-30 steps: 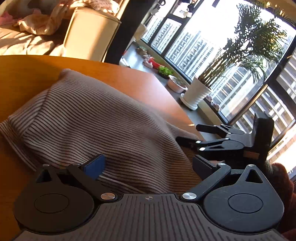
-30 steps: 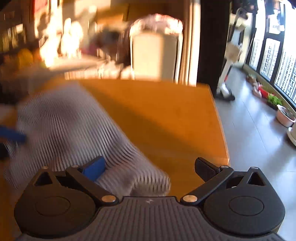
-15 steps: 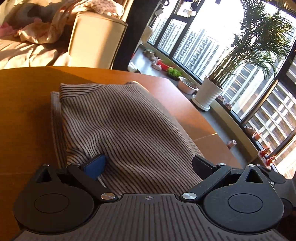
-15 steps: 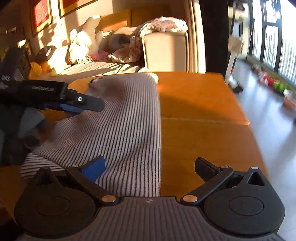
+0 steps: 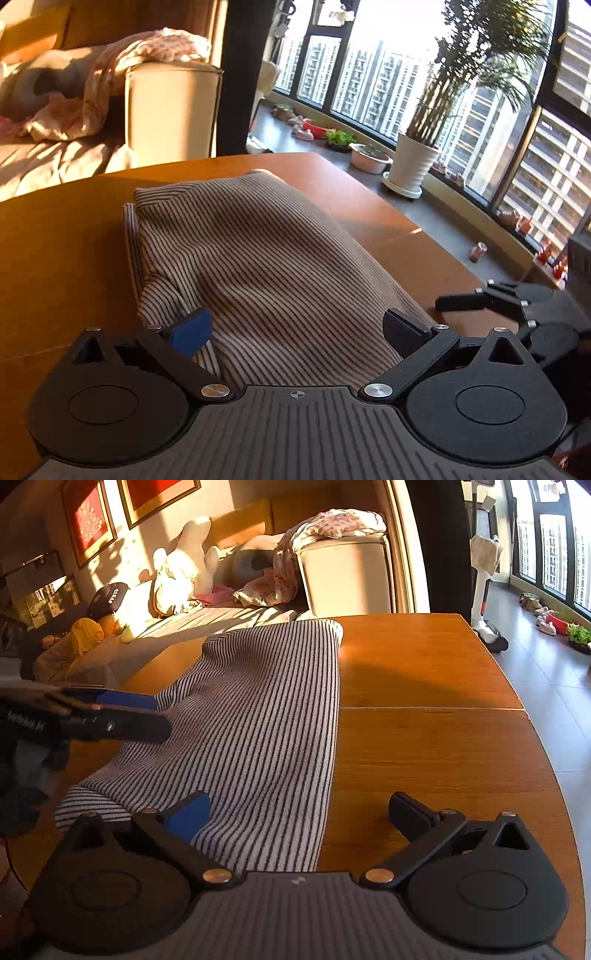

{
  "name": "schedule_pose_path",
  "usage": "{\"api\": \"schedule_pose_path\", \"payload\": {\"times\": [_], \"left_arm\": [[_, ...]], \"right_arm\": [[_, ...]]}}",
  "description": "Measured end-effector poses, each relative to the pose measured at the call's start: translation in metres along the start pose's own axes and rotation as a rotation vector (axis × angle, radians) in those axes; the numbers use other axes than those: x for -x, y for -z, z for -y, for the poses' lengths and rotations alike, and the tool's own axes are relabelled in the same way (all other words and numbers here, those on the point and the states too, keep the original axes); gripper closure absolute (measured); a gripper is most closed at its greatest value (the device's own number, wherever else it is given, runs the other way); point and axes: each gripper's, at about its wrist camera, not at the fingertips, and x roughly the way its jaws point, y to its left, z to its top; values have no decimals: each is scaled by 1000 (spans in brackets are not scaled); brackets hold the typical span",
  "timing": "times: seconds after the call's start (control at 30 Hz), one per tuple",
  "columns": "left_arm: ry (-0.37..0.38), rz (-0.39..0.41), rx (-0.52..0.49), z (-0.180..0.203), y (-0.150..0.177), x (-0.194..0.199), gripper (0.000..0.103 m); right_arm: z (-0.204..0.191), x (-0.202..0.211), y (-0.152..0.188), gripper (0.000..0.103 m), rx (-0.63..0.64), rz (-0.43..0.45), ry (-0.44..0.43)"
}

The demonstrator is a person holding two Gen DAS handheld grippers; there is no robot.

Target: Fold clothes

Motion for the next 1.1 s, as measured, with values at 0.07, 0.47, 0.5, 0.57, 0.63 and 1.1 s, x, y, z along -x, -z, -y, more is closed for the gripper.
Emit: {"api": "schedule_pose_path", "payload": {"times": [0.07, 0.47, 0.5, 0.57, 0.63, 1.1], "left_arm": [[-8, -20, -40, 6, 13, 7, 3], [7, -47, 8, -8, 40, 16, 2], [7, -47, 11, -8, 40, 16, 2], [9, -48, 17, -8, 41, 14, 0], [8, -47, 20, -7, 41, 13, 0], [-22, -43, 4, -6, 39, 14, 0]], "right_arm": [[0, 0, 0, 0, -1, 3, -2], [-1, 7, -6, 0, 58, 31, 9], [-4, 10, -9, 0, 75, 55, 13], [-9, 17, -15, 0, 109, 103, 21], [-14, 23, -21, 1, 145, 145, 32], [-11, -4, -7, 0, 247, 47, 145]]}}
